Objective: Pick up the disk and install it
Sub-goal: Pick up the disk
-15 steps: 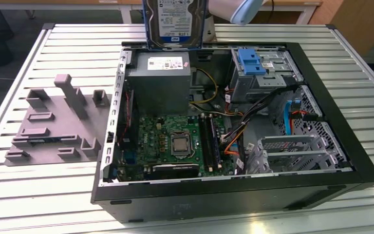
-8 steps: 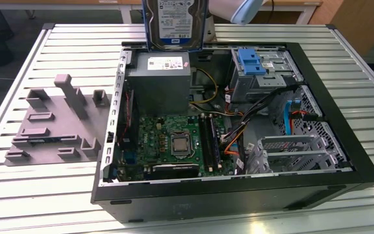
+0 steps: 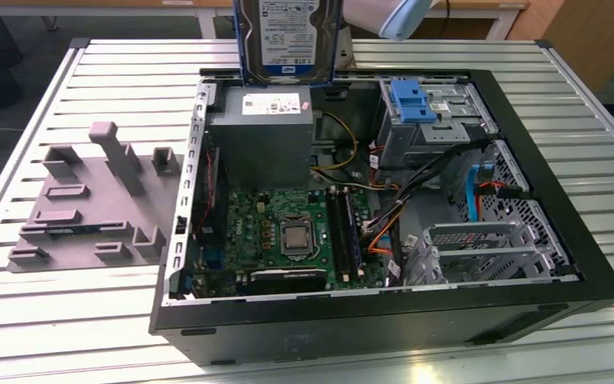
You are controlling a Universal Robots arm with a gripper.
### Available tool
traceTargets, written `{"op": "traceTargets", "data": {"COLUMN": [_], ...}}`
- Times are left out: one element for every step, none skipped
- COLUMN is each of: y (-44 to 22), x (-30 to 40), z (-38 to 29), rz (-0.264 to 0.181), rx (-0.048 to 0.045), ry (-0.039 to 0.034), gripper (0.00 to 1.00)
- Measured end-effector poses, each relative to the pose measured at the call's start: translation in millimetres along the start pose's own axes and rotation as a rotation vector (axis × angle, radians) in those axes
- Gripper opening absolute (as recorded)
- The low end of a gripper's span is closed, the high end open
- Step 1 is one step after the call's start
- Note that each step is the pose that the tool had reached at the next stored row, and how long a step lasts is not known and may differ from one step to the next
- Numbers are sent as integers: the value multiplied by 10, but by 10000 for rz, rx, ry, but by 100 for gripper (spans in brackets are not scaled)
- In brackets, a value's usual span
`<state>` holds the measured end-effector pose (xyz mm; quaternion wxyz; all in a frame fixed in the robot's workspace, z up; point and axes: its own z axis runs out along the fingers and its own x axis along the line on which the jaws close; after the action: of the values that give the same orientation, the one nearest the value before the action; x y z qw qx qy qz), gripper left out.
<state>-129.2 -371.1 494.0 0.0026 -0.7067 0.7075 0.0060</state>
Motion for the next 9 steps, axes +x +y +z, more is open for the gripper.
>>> {"op": "traceTargets", "data": {"y": [0, -1, -1, -2, -3, -5, -8, -11, -16], "x": [0, 0, 0, 0, 0, 0, 0, 0, 0], "z": [0, 0, 0, 0, 0, 0, 0, 0, 0], "rz": [1, 0, 0, 0, 0, 0, -1, -1, 0], "rx": [0, 0, 0, 0, 0, 0, 0, 0, 0], "ry": [0, 1, 0, 0, 0, 0, 0, 0, 1], "gripper": [36, 36, 36, 36, 36, 36, 36, 36, 36]}}
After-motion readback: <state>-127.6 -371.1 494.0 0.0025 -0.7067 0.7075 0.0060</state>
